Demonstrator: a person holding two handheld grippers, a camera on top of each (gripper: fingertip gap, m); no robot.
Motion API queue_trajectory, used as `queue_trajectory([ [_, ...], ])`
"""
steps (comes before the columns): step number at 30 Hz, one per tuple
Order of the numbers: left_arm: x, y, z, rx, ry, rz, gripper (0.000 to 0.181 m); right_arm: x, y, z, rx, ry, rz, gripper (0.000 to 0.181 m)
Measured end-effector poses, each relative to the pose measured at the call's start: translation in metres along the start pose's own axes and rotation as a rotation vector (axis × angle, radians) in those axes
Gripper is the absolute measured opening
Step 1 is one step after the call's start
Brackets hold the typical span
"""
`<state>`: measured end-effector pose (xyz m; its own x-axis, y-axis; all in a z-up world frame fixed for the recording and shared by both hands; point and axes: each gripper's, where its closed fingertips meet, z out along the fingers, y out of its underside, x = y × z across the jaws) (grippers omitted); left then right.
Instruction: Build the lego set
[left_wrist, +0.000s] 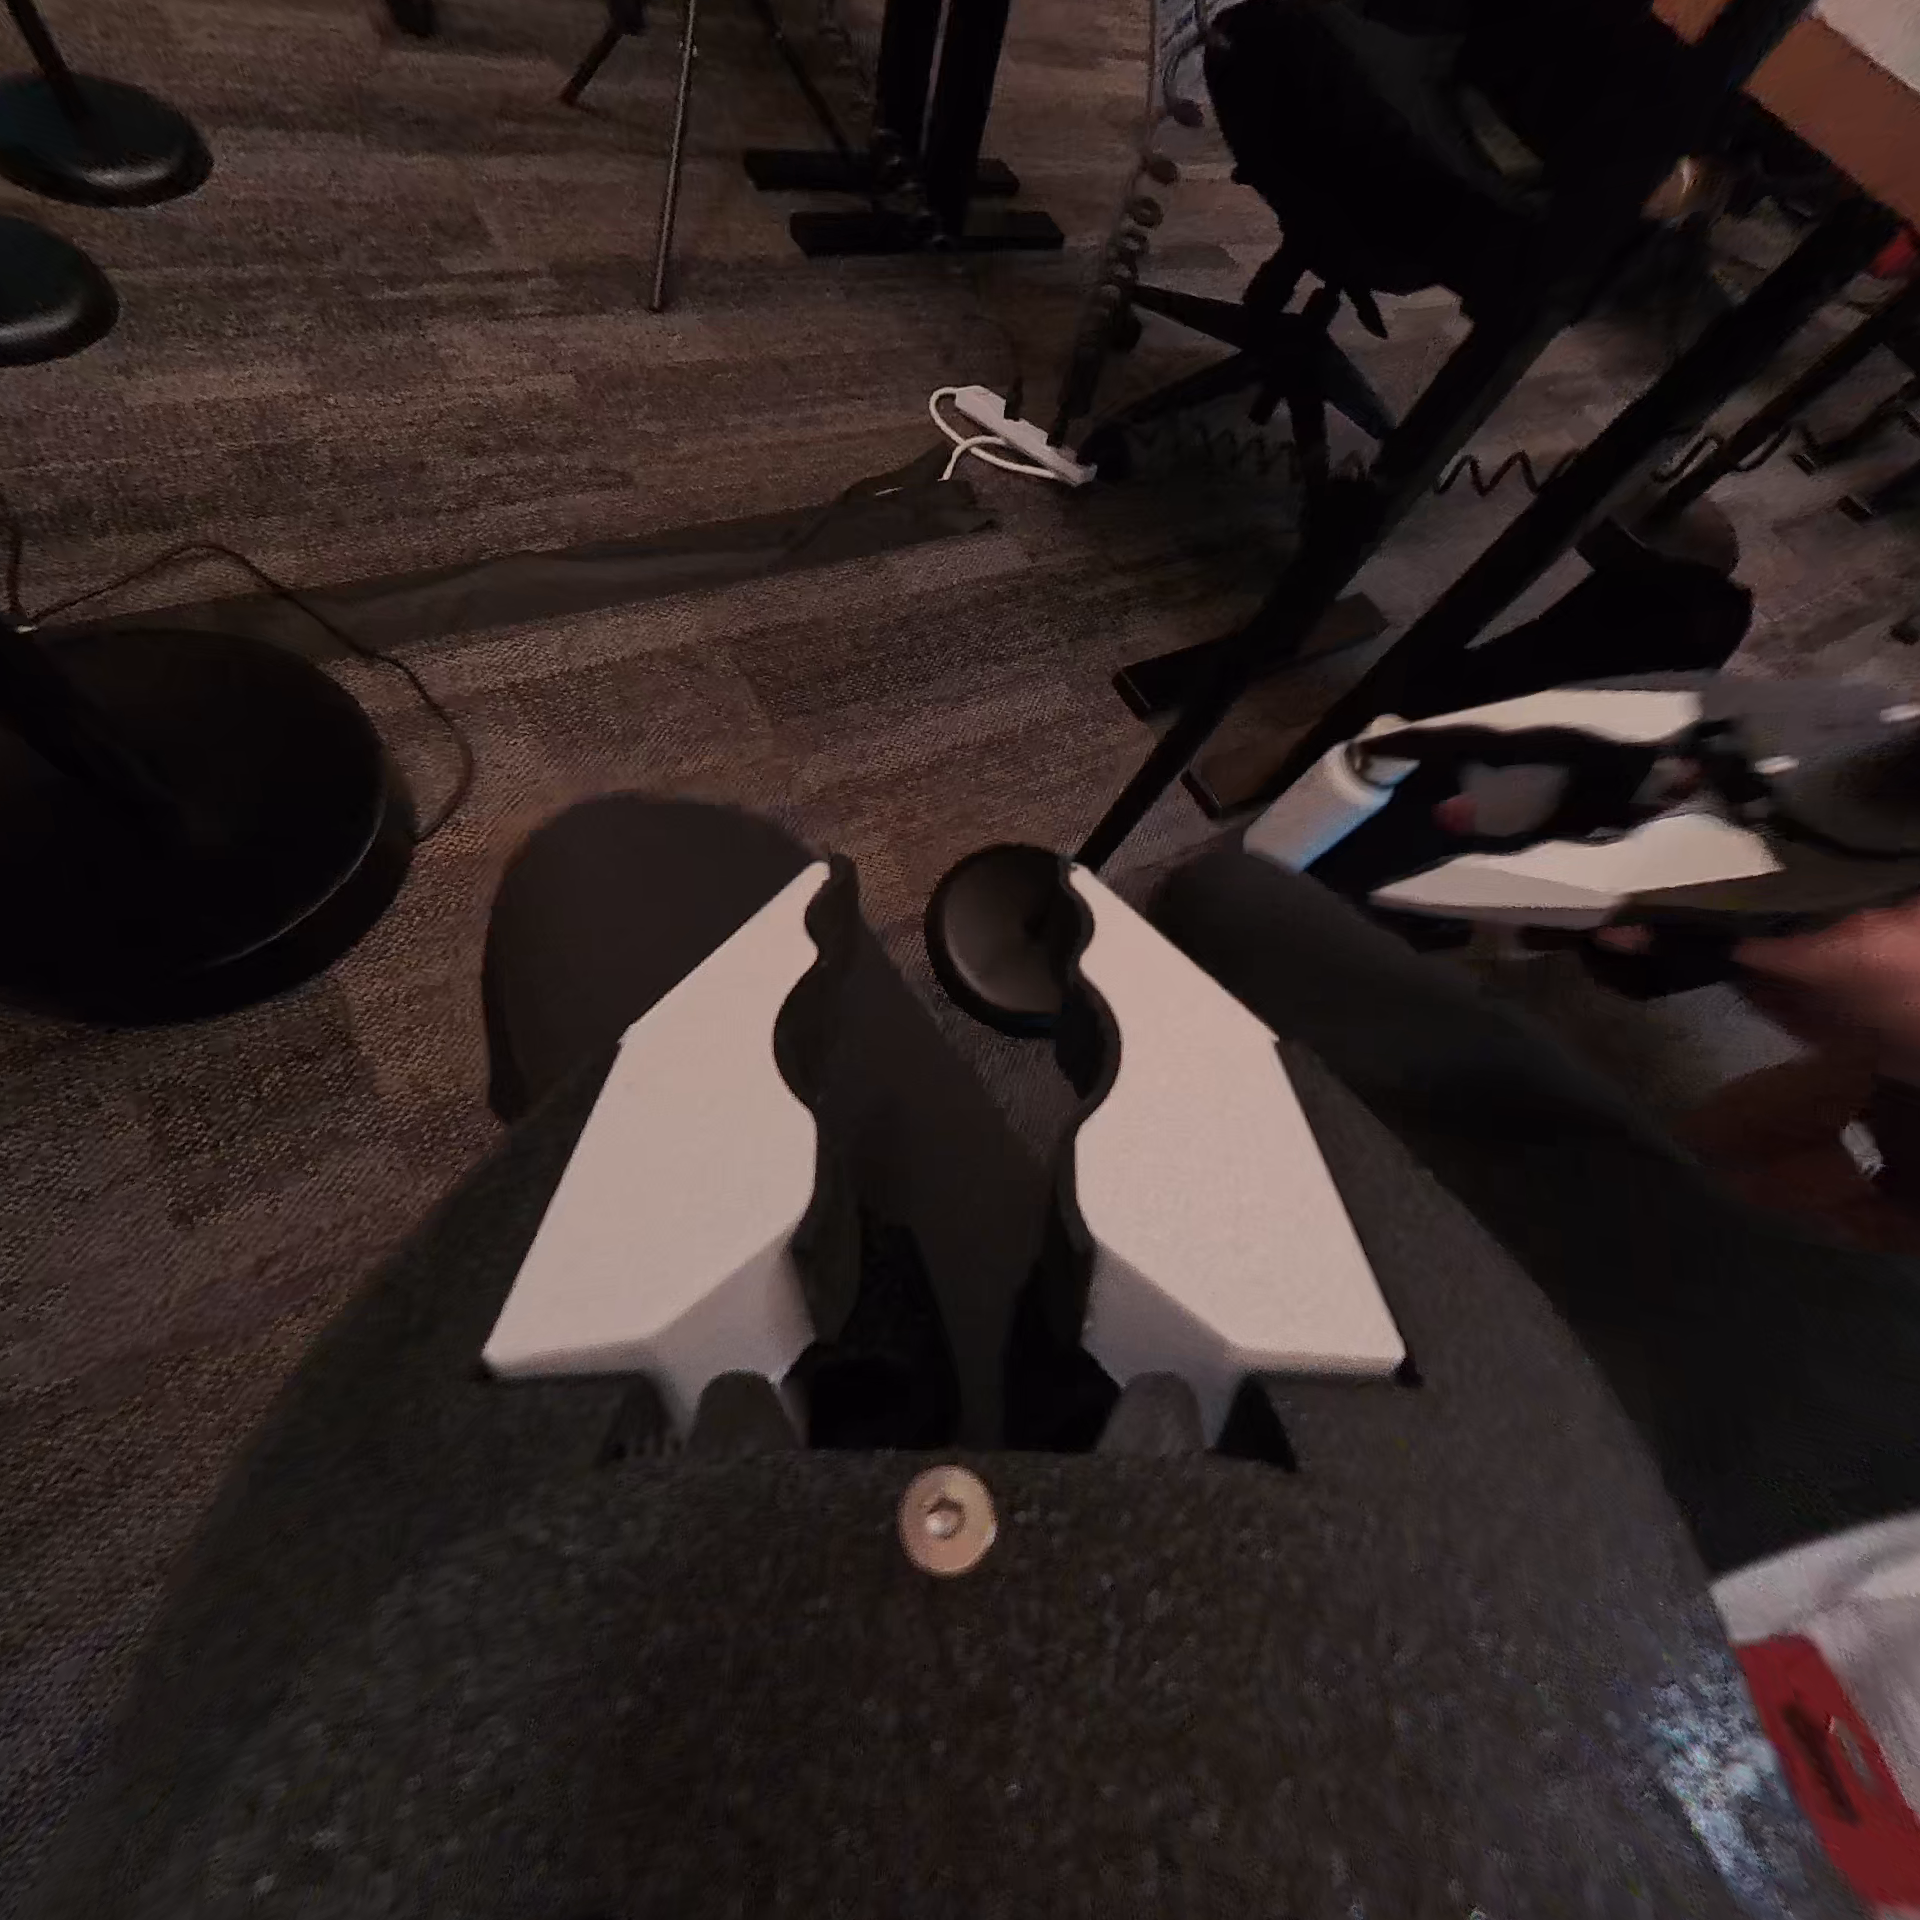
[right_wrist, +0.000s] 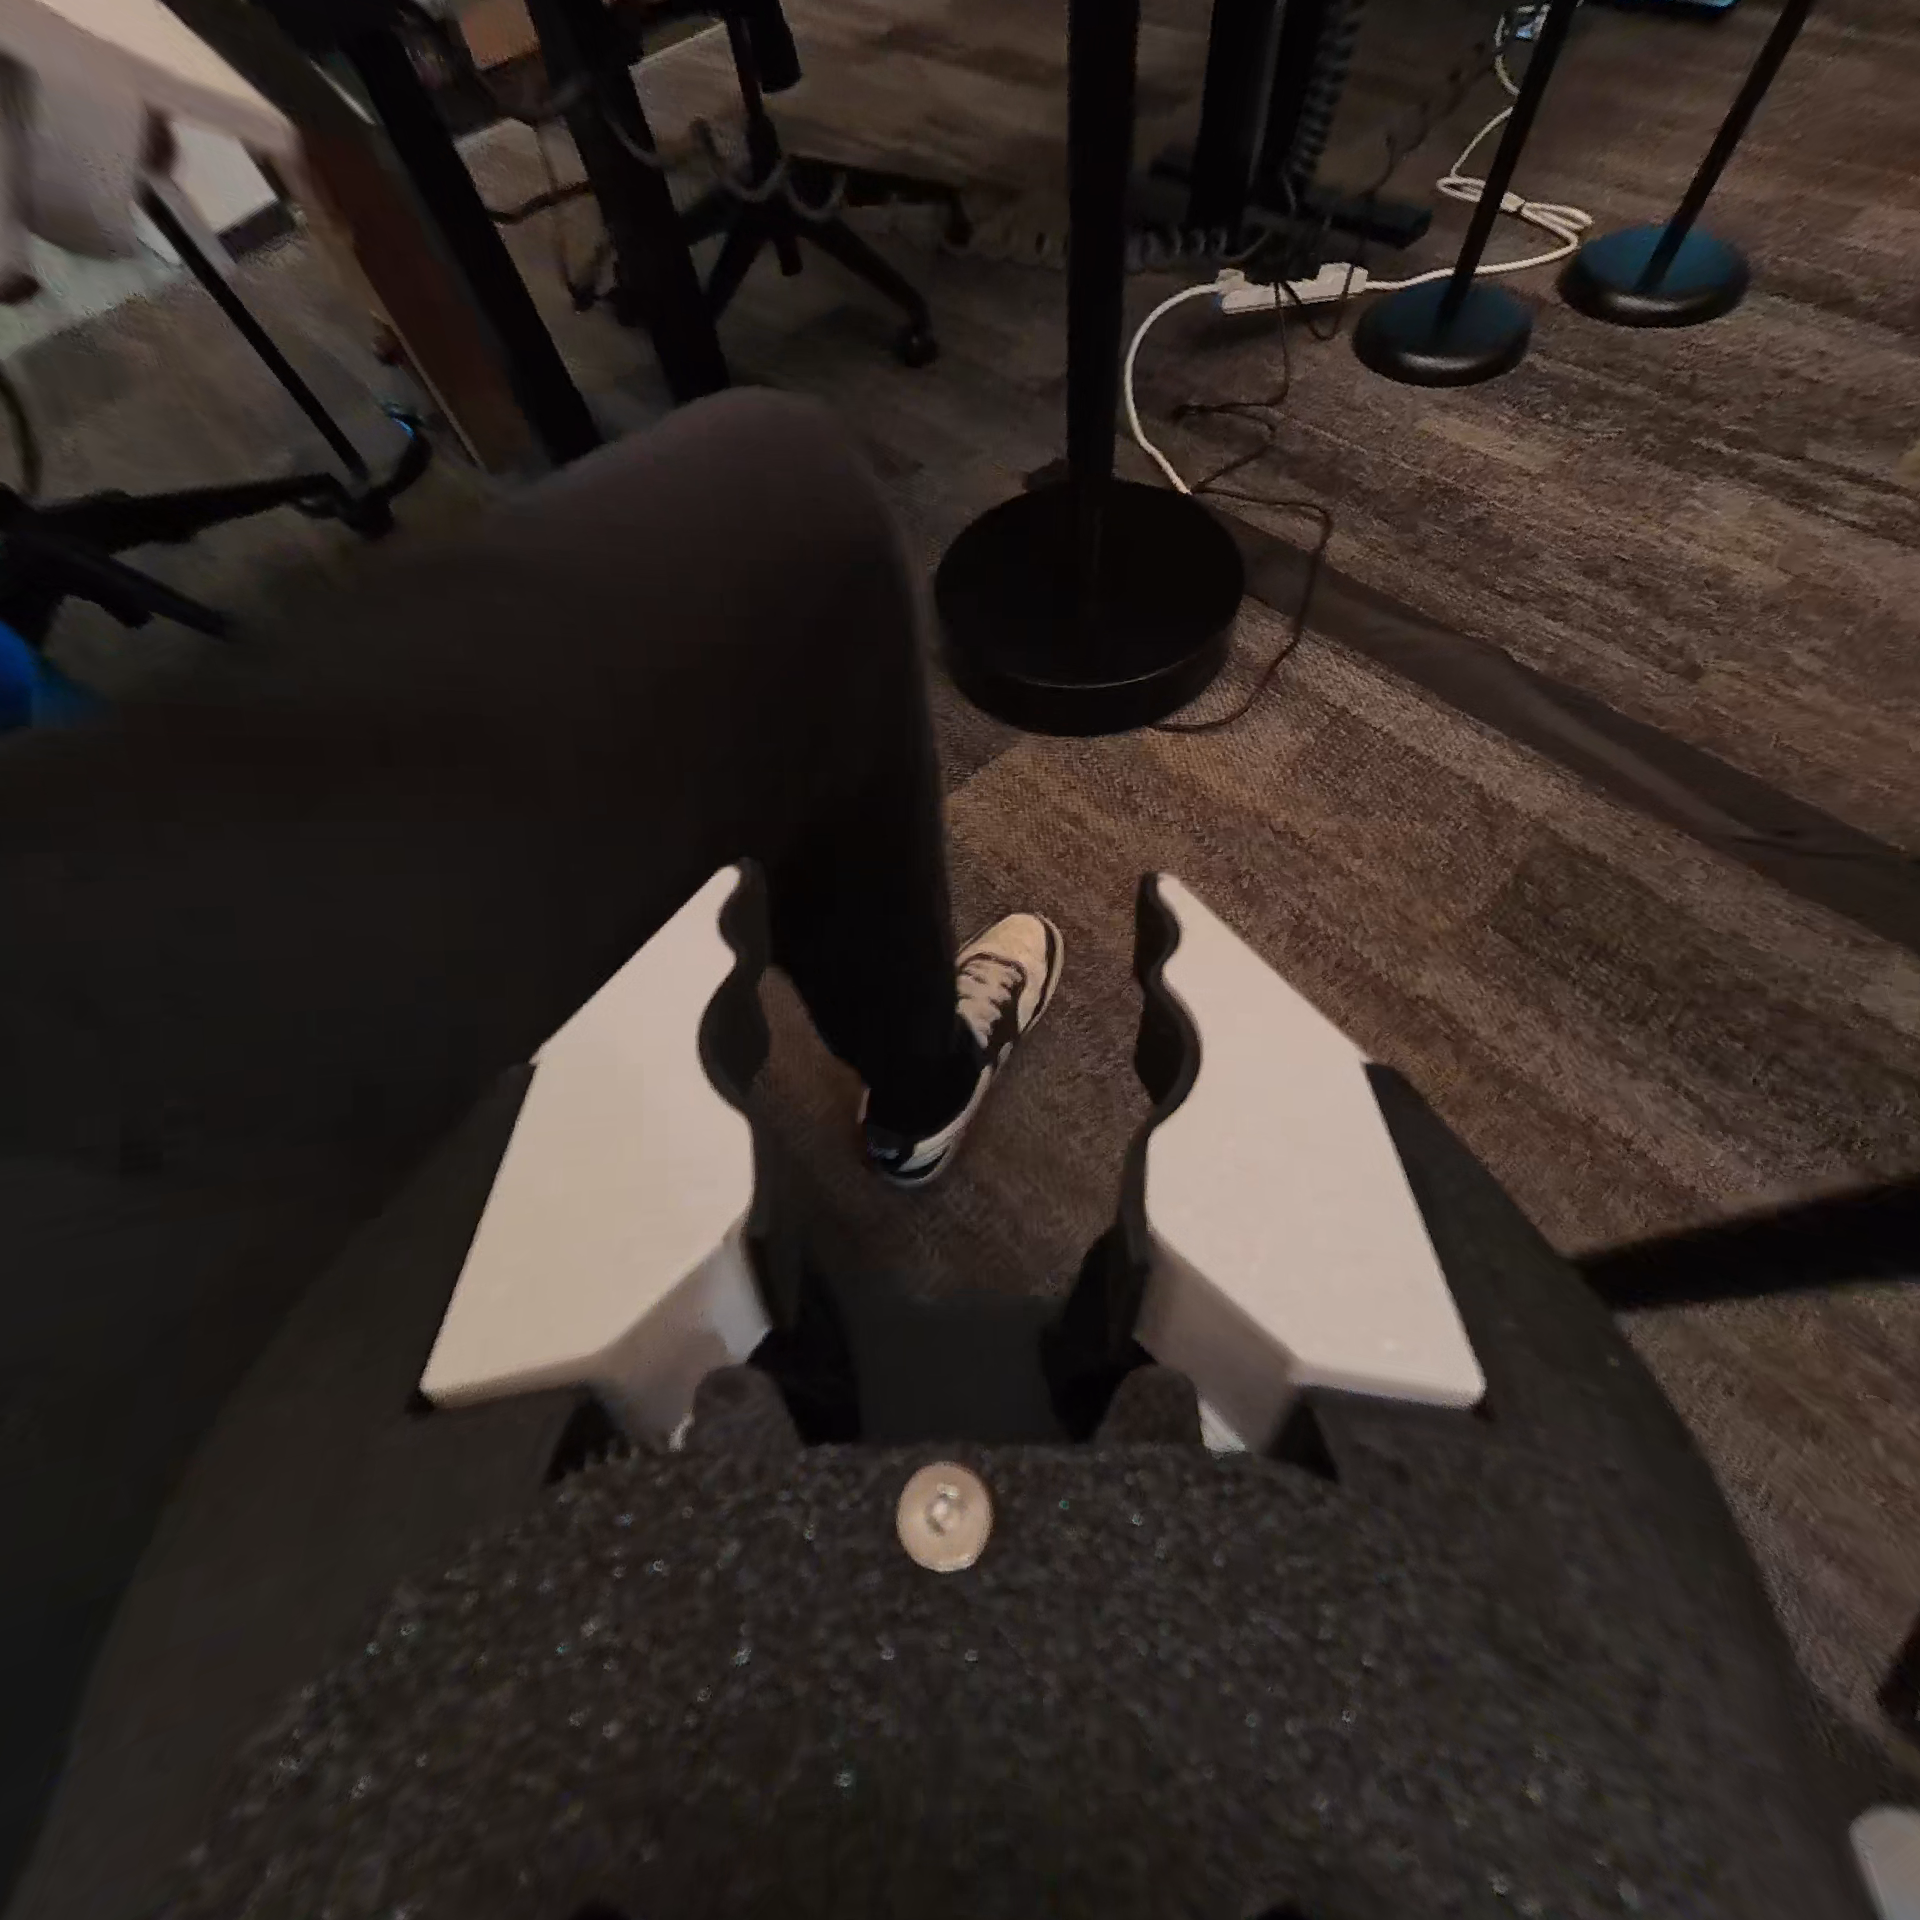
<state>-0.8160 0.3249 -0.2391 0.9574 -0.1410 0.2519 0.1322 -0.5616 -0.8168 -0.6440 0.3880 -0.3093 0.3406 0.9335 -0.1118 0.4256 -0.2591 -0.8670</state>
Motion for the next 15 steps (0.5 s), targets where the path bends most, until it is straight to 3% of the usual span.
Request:
queue_trajectory([
  [1,-0.002,-0.012,0.012,0.013,0.013,-0.009,0.035,0.015,-0.001,0.021,-0.005,0.001,-0.016,0.074],
  [3,-0.007,-0.039,0.045,0.050,0.030,-0.016,0.035,0.047,-0.012,0.070,0.005,-0.023,-0.051,0.071],
  [5,-0.020,-0.066,0.089,0.124,0.007,-0.027,0.033,0.091,-0.043,0.125,0.091,-0.010,-0.064,0.071],
  [8,-0.057,-0.102,0.156,0.307,-0.130,0.013,0.033,0.194,-0.095,0.208,0.266,0.161,-0.056,0.068],
  [10,-0.068,-0.102,0.199,0.313,-0.145,0.032,0.036,0.249,-0.115,0.258,0.377,0.215,0.080,0.068],
  [12,-0.069,-0.108,0.223,0.311,-0.149,0.135,0.034,0.279,-0.132,0.304,0.443,0.228,0.107,0.069],
  [15,-0.111,-0.118,0.237,0.309,-0.272,0.153,0.031,0.297,-0.155,0.352,0.460,0.259,0.046,0.065],
])
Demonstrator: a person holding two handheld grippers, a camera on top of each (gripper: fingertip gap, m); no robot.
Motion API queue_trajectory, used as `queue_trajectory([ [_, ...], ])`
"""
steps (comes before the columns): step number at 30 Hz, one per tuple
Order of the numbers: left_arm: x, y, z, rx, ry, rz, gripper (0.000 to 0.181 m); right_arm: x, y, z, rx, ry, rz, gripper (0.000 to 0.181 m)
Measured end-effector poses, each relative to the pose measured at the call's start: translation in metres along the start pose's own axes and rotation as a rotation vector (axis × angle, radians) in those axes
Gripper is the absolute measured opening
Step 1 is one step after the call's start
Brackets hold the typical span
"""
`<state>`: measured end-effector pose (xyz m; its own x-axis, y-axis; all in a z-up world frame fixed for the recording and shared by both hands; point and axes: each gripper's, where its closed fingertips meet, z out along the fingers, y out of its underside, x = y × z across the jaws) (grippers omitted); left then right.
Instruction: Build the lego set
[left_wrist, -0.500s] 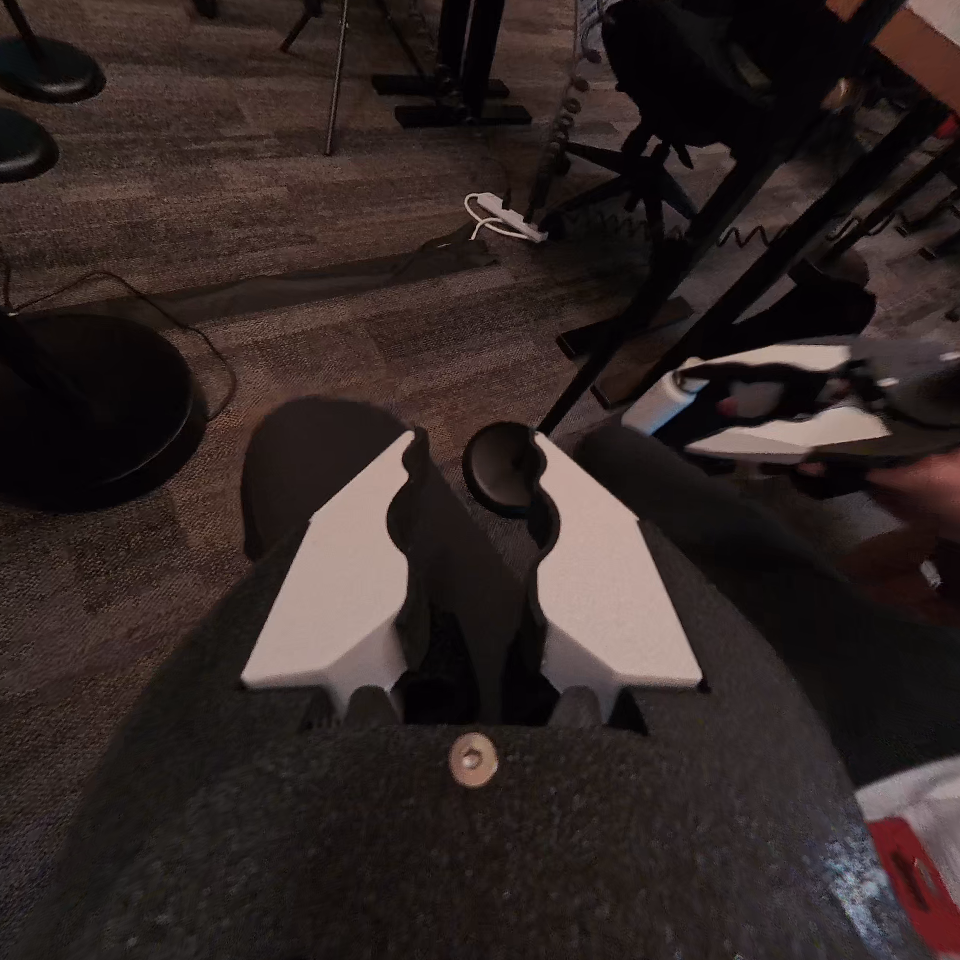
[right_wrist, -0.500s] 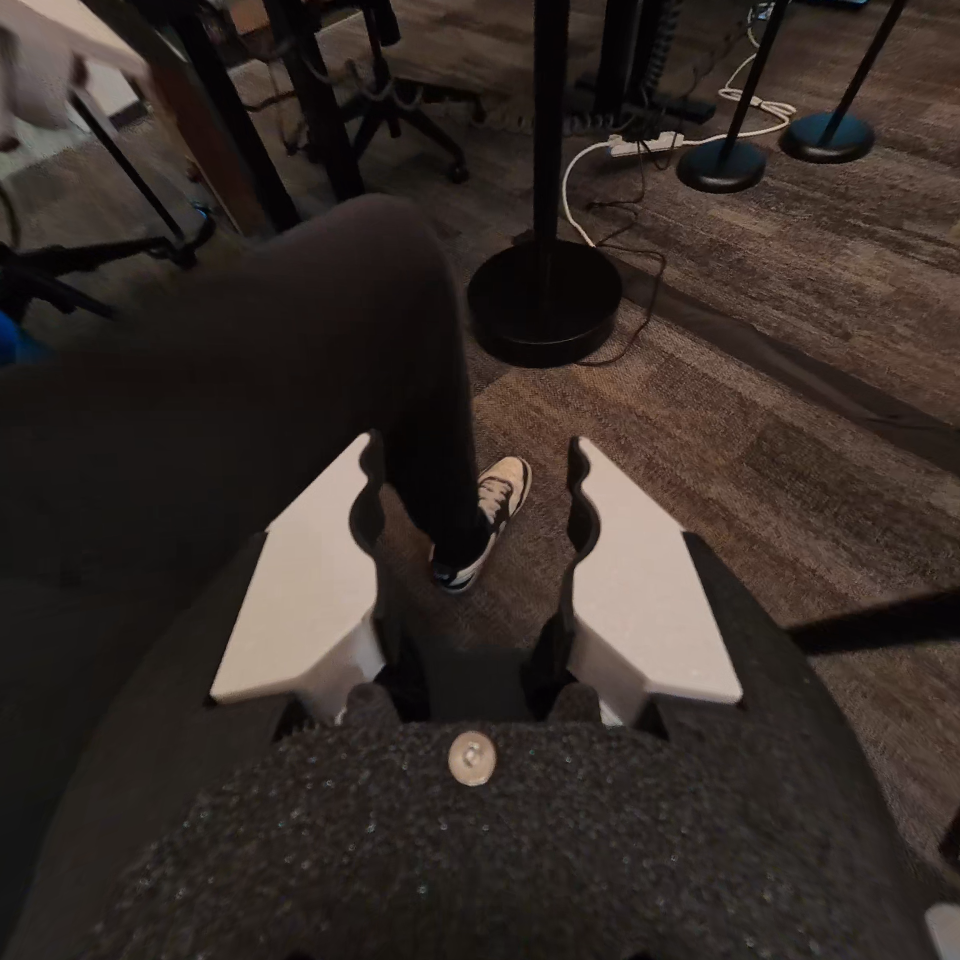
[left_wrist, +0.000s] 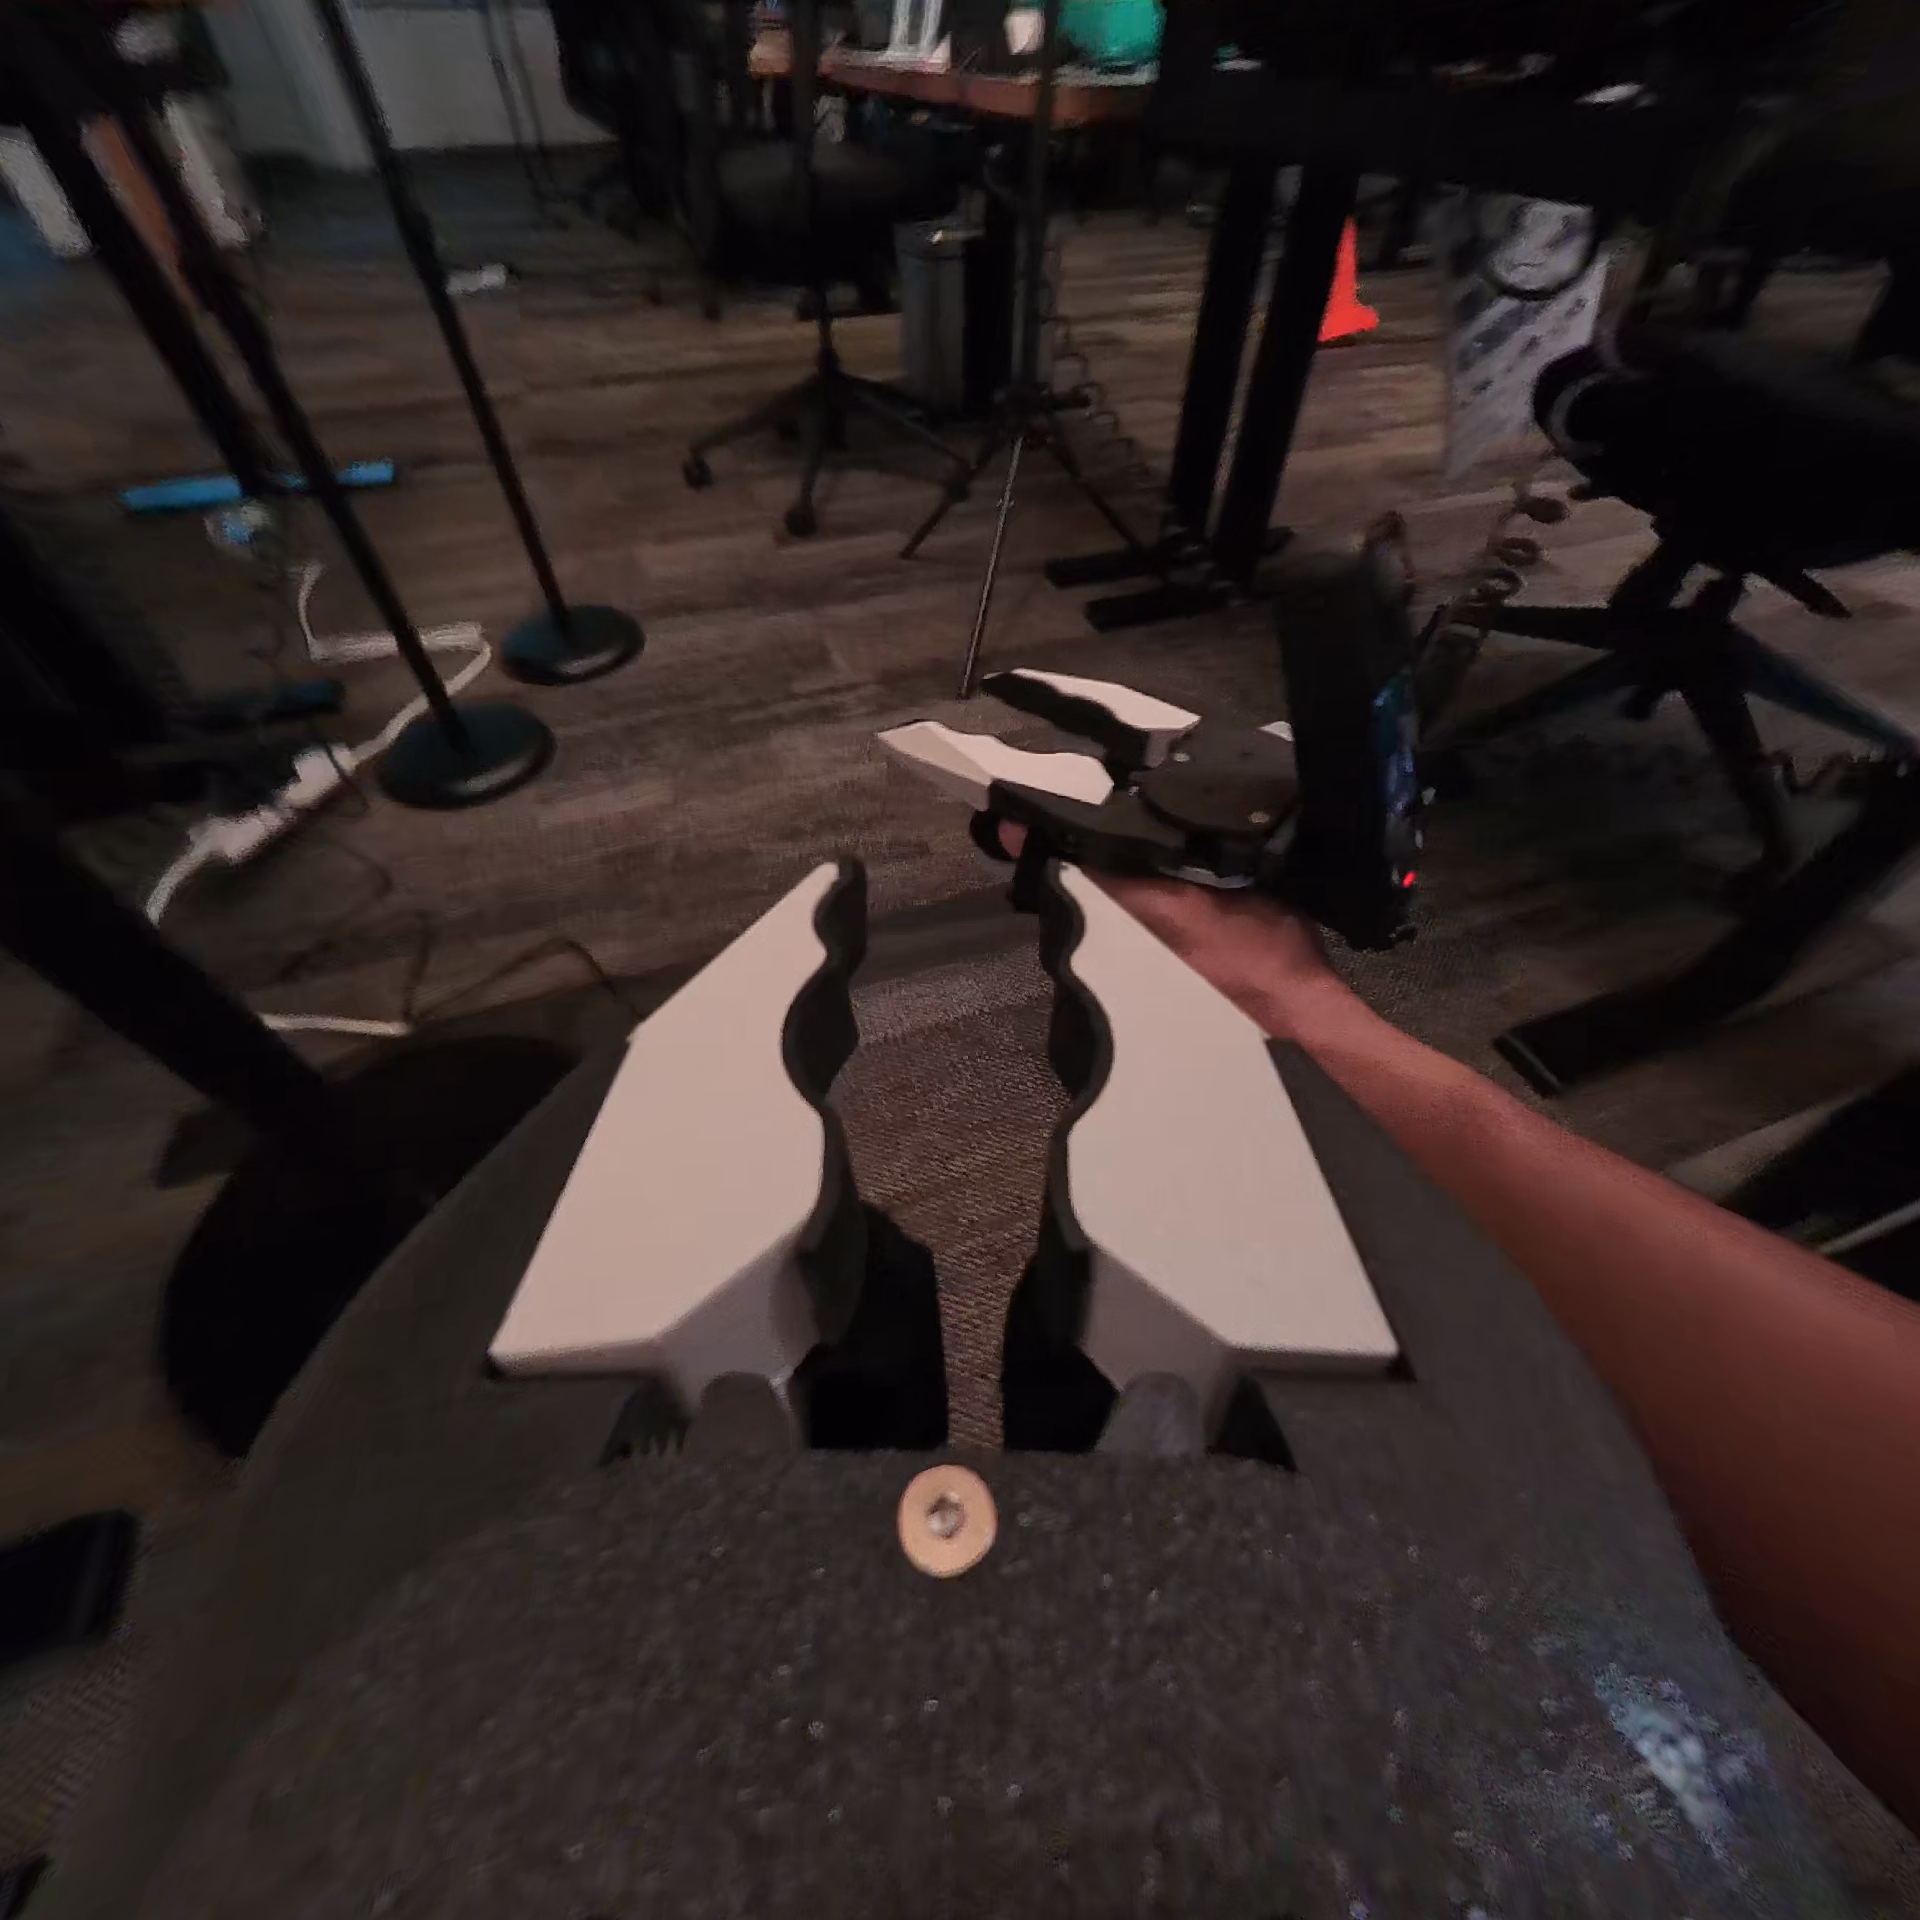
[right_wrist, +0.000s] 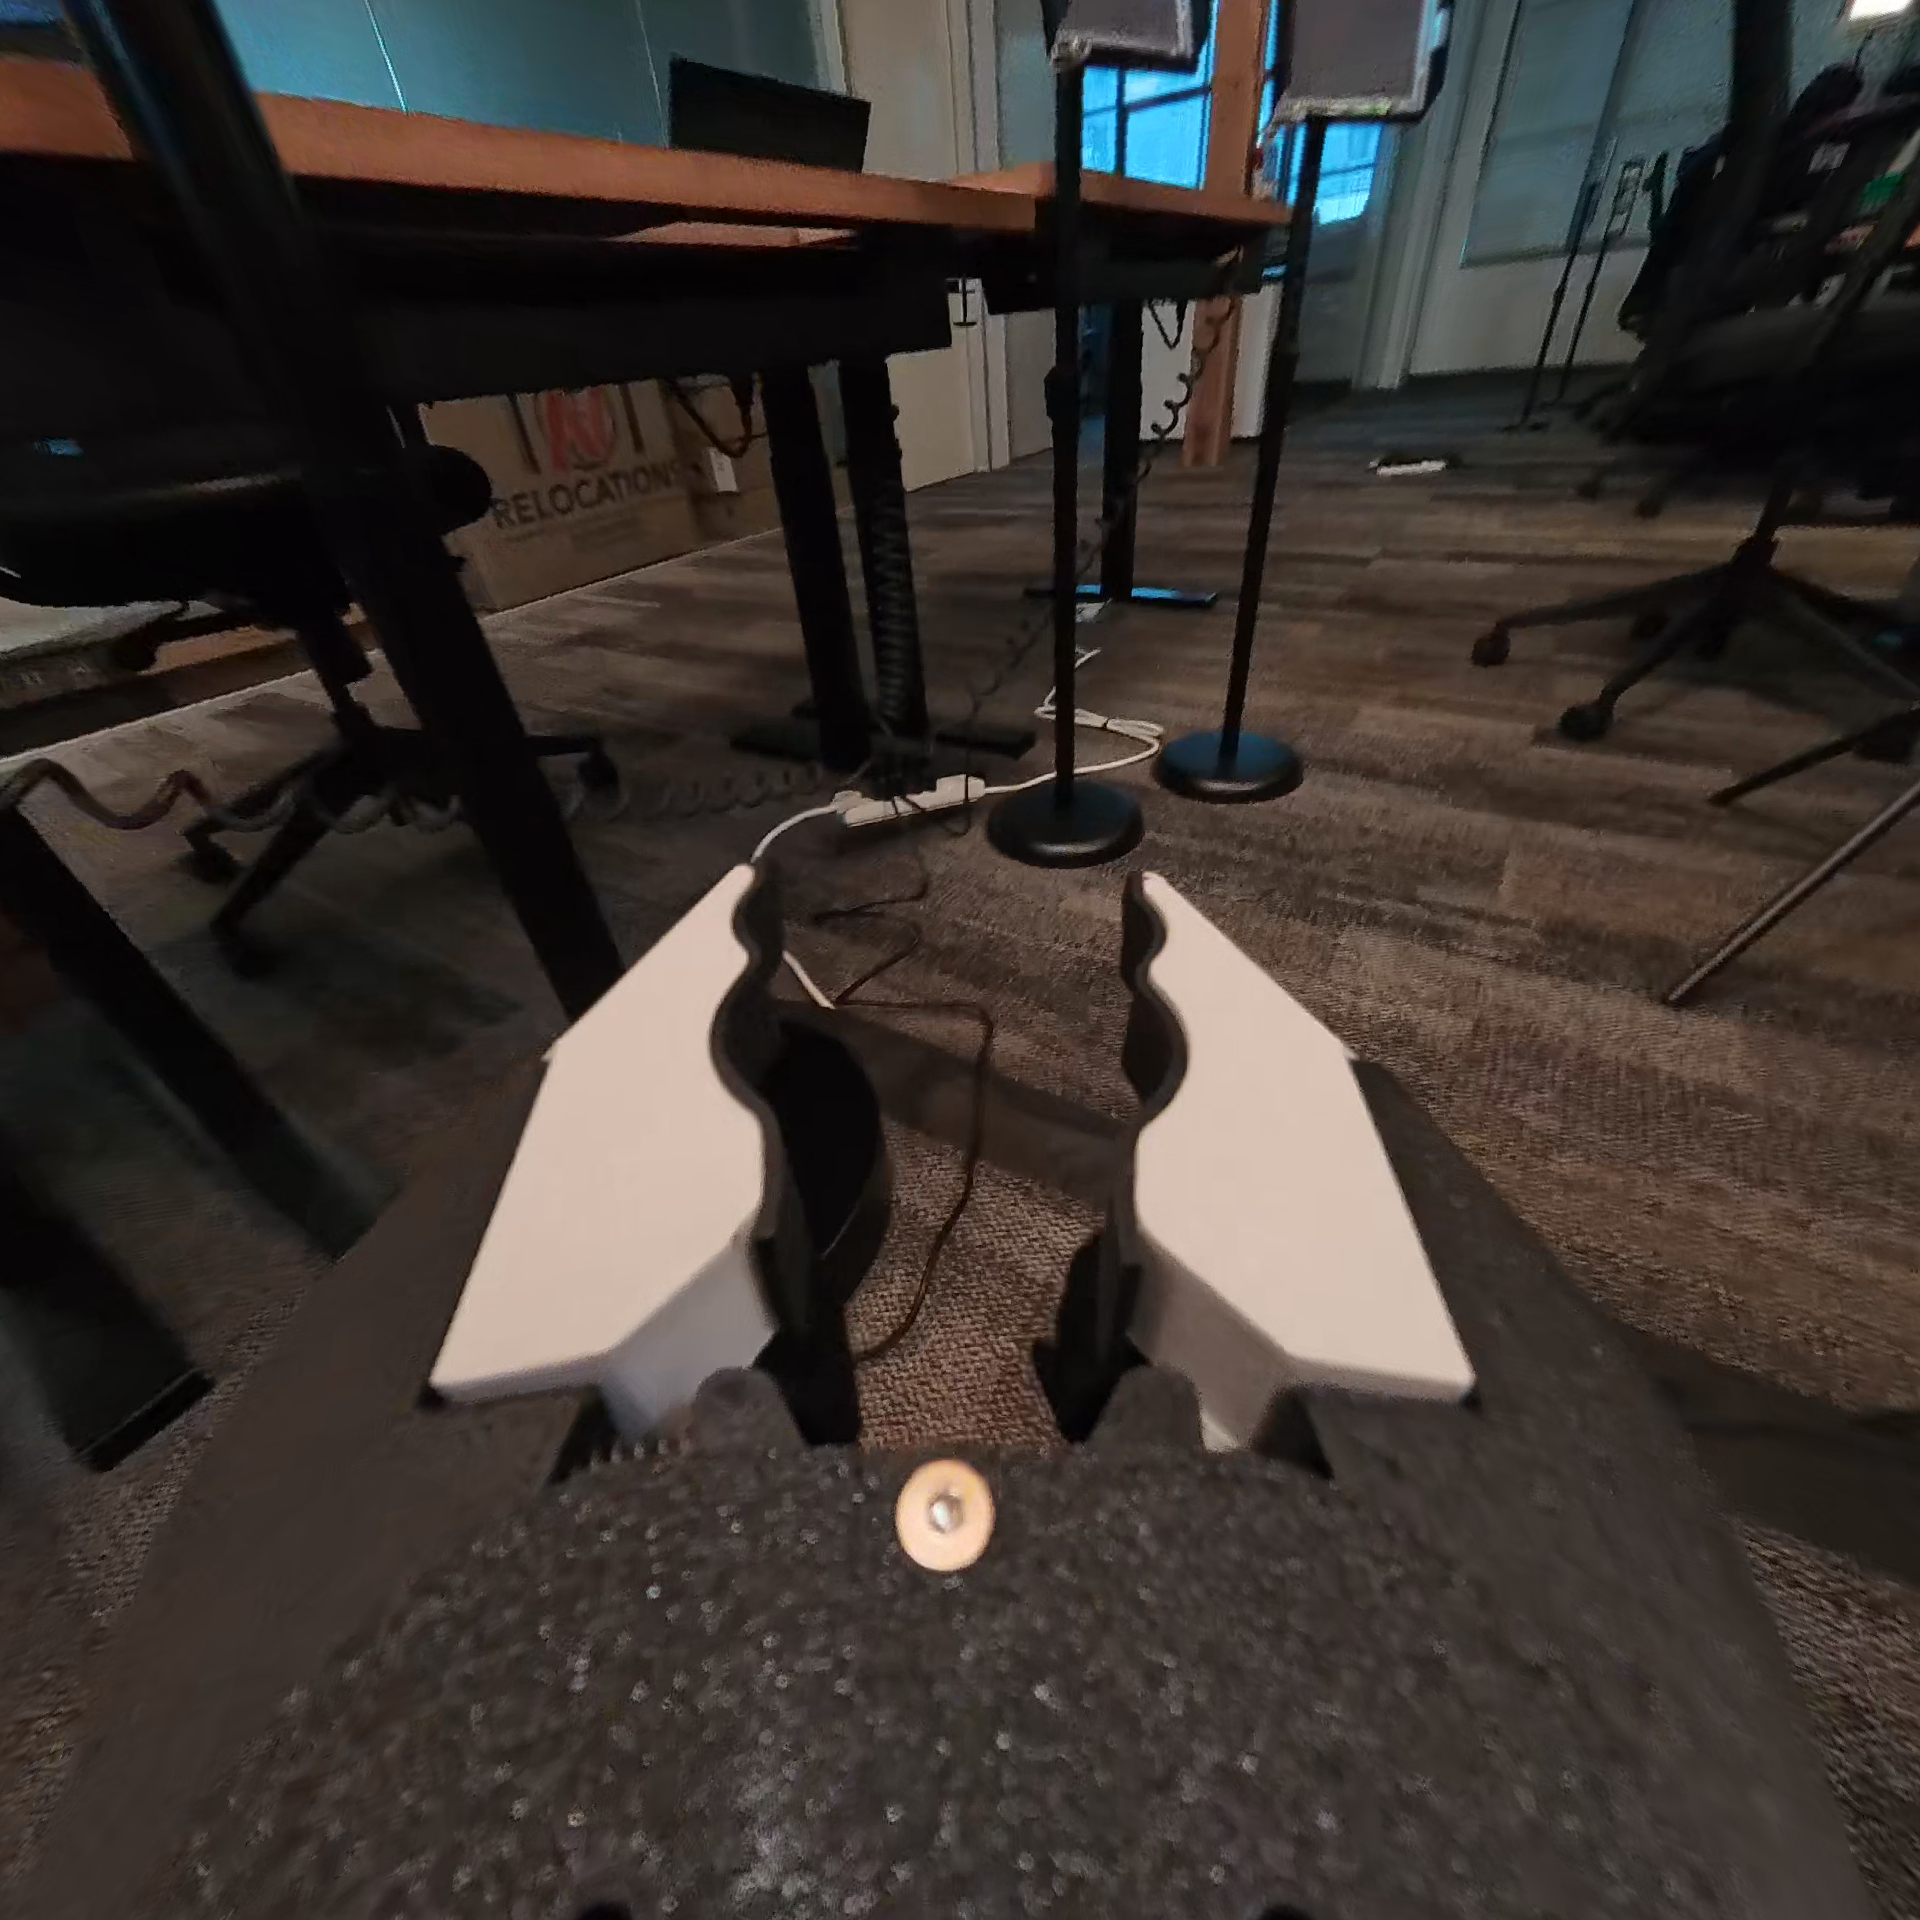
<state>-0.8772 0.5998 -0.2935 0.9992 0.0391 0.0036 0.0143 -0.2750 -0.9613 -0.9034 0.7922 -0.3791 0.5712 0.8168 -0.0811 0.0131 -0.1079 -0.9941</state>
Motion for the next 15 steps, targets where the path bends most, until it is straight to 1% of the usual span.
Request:
queue_trajectory([
  [1,-0.015,0.002,0.010,-0.021,-0.003,-0.060,0.032,-0.003,0.002,0.012,-0.026,-0.022,0.017,0.066],
  [2,-0.027,0.006,0.022,-0.049,0.006,-0.128,0.036,-0.005,0.002,0.019,-0.055,-0.043,0.028,0.064],
  [3,-0.036,0.011,0.033,-0.086,0.010,-0.176,0.039,-0.003,0.003,0.022,-0.096,-0.039,0.036,0.064],
  [4,-0.043,0.016,0.044,-0.124,0.009,-0.205,0.040,-0.002,0.004,0.021,-0.154,-0.036,0.047,0.060],
  [6,-0.054,0.033,0.061,-0.231,0.016,-0.268,0.040,0.001,0.000,0.011,-0.284,-0.030,0.062,0.056],
  [8,-0.063,0.051,0.067,-0.352,0.018,-0.382,0.040,0.003,-0.013,-0.006,-0.422,-0.031,0.065,0.056],
  [9,-0.065,0.060,0.066,-0.414,0.023,-0.425,0.040,0.005,-0.021,-0.015,-0.488,-0.029,0.071,0.057],
  [11,-0.067,0.080,0.056,-0.572,0.018,-0.438,0.039,0.013,-0.044,-0.029,-0.581,-0.008,0.108,0.061],
  [13,-0.076,0.091,0.037,-0.696,-0.001,-0.433,0.036,0.024,-0.066,-0.036,-0.655,0.004,0.151,0.061],
  [15,-0.094,0.099,0.012,-0.855,-0.051,-0.428,0.034,0.035,-0.084,-0.035,-0.701,0.002,0.203,0.063],
])
